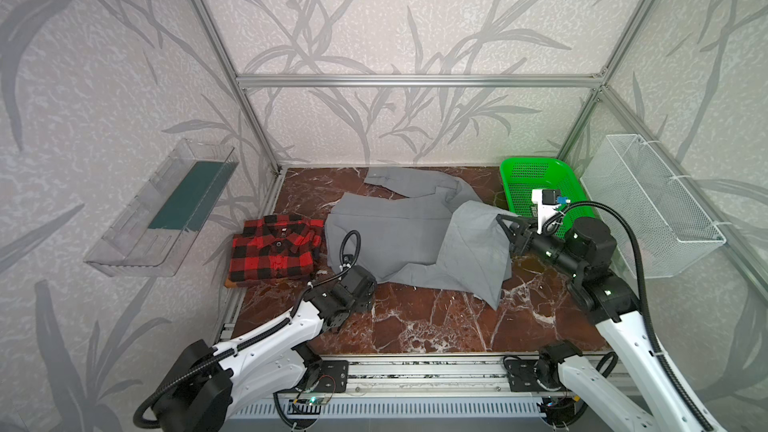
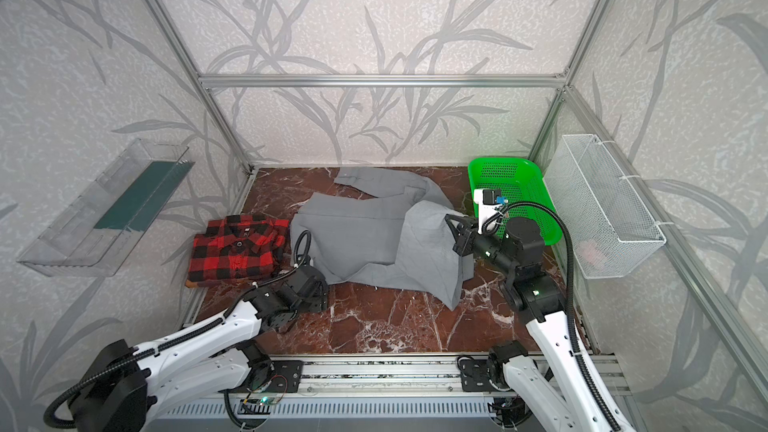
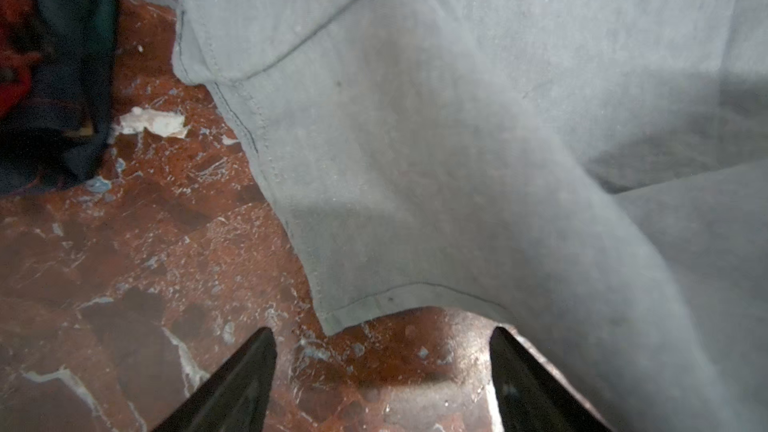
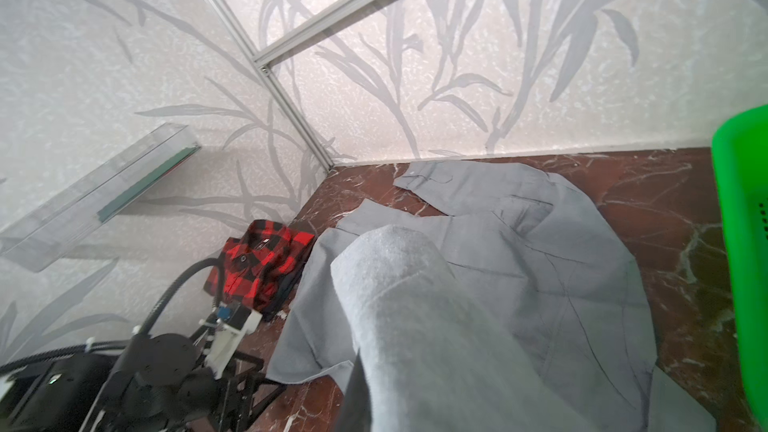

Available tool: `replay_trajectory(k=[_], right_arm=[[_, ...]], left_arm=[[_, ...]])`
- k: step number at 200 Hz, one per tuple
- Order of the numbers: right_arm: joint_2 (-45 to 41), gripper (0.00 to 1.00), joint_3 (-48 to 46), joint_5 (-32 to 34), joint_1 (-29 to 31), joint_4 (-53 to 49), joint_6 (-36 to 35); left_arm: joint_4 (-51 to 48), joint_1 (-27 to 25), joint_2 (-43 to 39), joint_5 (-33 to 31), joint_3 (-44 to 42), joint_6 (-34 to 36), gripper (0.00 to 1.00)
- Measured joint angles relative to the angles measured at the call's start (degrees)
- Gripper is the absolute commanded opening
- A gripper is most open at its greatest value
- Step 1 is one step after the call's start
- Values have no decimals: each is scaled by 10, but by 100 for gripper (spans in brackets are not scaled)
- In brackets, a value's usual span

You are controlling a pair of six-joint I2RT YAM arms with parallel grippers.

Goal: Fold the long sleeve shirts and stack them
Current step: 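Grasp the sleeve with the right gripper and drag it toward the robot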

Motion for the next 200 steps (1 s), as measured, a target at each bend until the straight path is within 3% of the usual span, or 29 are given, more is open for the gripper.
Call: replay_trajectory(k=[71,112,153,200], right_arm=[[-71,0,40,-31,18,-118,-31],[-101,0,43,-52,18,-170,-41],[-139,0,21,-69,18,-184,-41],[-136,0,20,-85,18,-198,-42]], left_arm=[[-32,-29,87,-62,48,-9,83],[-87,-31,132,-67,87,-35,80],[-170,-32,170,-66,94,-98,80],[-165,-32,208,-78,113,-121,78]])
